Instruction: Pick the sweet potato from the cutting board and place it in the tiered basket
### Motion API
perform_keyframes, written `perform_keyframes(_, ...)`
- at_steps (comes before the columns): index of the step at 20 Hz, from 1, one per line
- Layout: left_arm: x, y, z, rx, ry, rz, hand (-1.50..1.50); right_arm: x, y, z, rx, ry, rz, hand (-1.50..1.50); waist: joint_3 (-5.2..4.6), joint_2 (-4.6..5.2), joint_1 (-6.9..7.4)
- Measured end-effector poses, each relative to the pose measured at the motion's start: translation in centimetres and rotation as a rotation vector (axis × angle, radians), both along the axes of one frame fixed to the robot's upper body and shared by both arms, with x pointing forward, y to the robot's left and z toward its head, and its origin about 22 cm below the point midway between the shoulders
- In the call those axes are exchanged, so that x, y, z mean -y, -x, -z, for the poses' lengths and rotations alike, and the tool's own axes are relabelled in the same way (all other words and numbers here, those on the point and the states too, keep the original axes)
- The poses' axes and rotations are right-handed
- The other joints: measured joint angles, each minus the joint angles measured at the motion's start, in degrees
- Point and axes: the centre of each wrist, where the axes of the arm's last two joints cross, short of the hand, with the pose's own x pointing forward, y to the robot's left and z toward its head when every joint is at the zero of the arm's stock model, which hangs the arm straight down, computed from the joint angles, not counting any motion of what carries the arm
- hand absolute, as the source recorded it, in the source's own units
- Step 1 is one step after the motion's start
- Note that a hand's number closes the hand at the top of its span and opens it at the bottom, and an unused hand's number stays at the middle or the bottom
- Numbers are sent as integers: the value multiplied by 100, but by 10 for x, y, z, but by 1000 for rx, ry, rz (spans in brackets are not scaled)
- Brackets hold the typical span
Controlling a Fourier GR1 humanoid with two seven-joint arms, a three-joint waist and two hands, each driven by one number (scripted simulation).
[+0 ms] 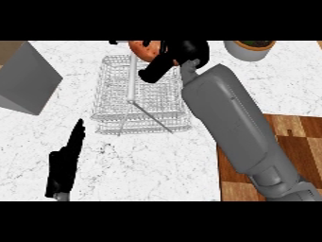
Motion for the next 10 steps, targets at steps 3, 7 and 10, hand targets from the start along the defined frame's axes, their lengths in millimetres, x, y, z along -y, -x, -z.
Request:
perform_keyframes(3,-1,-1,3,1,2,6,0,4,-2,14,-39,-115,8,-150,16,-7,17)
perform_keyframes(7,3,2,2,5,-4,3,0,9,-3,20,-47,-283,6,-150,16,-5,3)
perform_keyframes(10,-2,3,3,5,1,-1,0,12,-6,16,-22,-393,15,-150,17,-4,-22)
